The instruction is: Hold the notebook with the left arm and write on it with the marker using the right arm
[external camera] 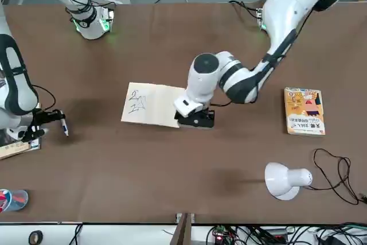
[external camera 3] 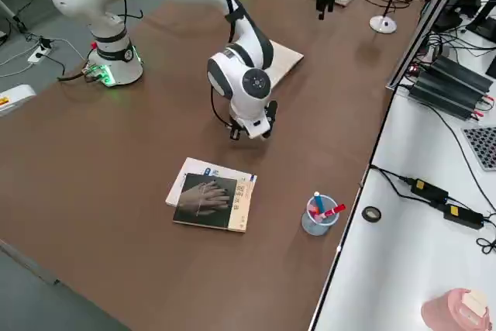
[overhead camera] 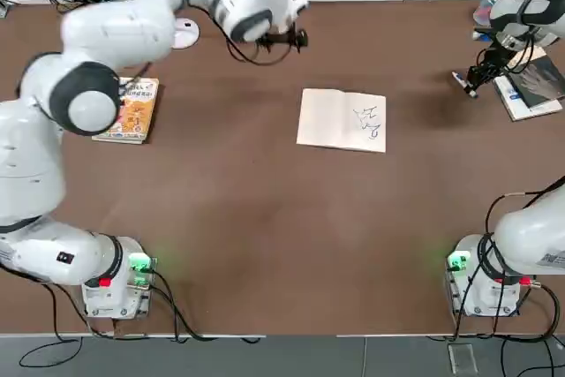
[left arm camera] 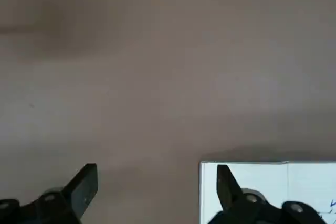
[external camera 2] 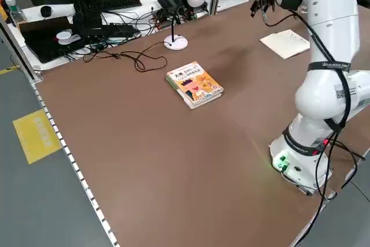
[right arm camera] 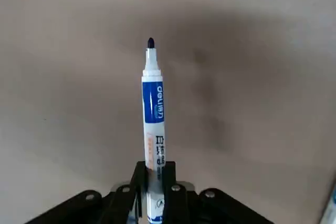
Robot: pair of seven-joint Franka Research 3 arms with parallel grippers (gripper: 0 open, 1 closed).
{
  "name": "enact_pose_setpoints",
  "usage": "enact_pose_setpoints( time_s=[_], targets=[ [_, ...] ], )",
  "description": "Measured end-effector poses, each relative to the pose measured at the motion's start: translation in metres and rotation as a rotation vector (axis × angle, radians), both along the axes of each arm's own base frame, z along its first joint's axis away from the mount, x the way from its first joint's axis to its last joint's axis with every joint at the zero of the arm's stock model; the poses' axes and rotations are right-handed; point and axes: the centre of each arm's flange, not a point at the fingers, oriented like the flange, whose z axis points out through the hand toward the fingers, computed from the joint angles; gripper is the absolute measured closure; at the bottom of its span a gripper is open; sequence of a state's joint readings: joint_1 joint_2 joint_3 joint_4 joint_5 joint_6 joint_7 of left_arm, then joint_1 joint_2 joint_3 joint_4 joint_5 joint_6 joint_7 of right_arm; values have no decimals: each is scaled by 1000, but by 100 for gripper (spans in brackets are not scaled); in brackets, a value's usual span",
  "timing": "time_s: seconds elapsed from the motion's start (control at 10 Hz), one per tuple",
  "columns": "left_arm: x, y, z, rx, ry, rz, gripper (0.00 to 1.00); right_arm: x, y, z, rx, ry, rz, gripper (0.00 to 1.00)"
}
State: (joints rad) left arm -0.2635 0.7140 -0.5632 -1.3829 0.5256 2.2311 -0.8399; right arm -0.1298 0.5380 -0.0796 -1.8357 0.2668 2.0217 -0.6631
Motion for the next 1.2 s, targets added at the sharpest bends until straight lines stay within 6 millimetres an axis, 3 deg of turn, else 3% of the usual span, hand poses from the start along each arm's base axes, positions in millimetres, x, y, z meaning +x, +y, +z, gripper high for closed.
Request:
enact_pose_setpoints(
  time_s=[0.4, 0.8, 1.0, 1.2],
  targets=[
    [19, 47, 59, 0, 6, 4, 0, 4, 1, -1, -3, -14, 8, 83],
    [27, 92, 98, 7, 53, -26, 0, 8, 0, -11, -15, -35, 7, 83],
    [37, 128, 119, -4, 76, -41, 0, 9, -1, -11, -16, -37, 7, 73],
    [45, 169, 140, -7, 95, -53, 0, 9, -1, -11, -16, -38, 7, 49]
  ],
)
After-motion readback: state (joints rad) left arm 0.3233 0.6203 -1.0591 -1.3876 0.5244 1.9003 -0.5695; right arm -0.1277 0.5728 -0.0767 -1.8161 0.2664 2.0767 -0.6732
